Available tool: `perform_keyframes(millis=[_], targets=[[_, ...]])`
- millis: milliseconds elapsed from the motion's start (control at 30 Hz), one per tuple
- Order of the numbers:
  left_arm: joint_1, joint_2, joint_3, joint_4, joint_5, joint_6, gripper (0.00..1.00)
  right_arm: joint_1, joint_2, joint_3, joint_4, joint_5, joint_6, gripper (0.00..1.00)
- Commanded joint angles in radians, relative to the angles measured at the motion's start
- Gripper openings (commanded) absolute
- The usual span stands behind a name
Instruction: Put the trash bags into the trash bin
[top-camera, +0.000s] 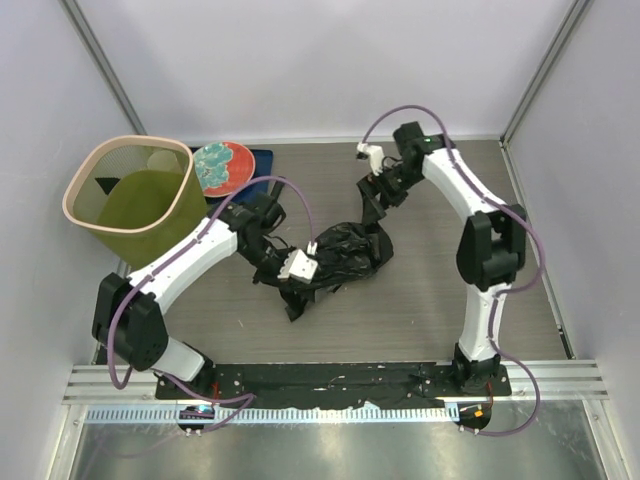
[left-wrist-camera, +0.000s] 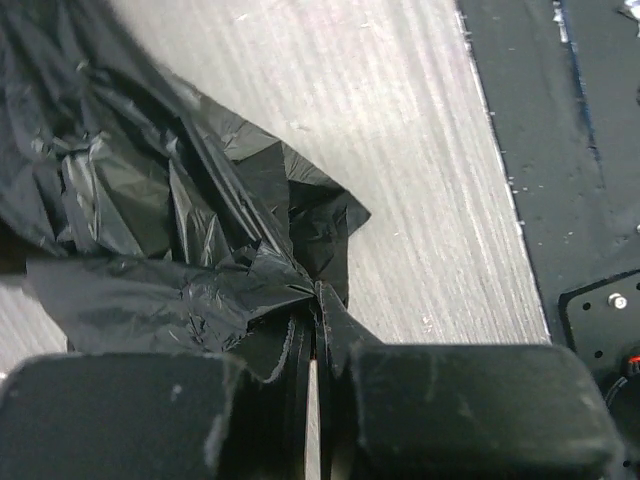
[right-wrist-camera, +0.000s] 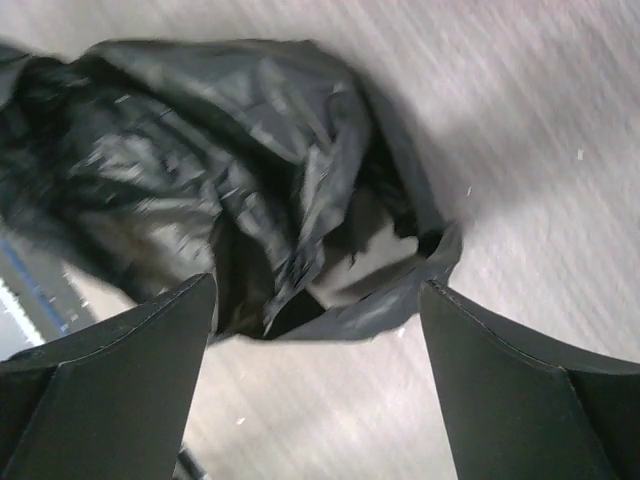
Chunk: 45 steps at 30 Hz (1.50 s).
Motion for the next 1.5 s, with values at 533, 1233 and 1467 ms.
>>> perform_keyframes(millis=[533, 1233, 1467], targets=[[-0.032, -0.014, -0.052, 0.13, -0.051, -0.118, 0.08, 0.112, 0.317, 0.07, -0.004, -0.034, -0.185, 0.32], [0.273, 0.027, -0.293, 1.247, 0.006, -1.539, 0.85, -0.157, -0.343, -0.393, 0.315, -0.069, 0.26, 0.01], [0.192, 0.303, -0.178, 1.365, -0.112, -1.74, 0.91, -0.163, -0.43, -0.502, 0.351, 0.008, 0.275, 0.01]])
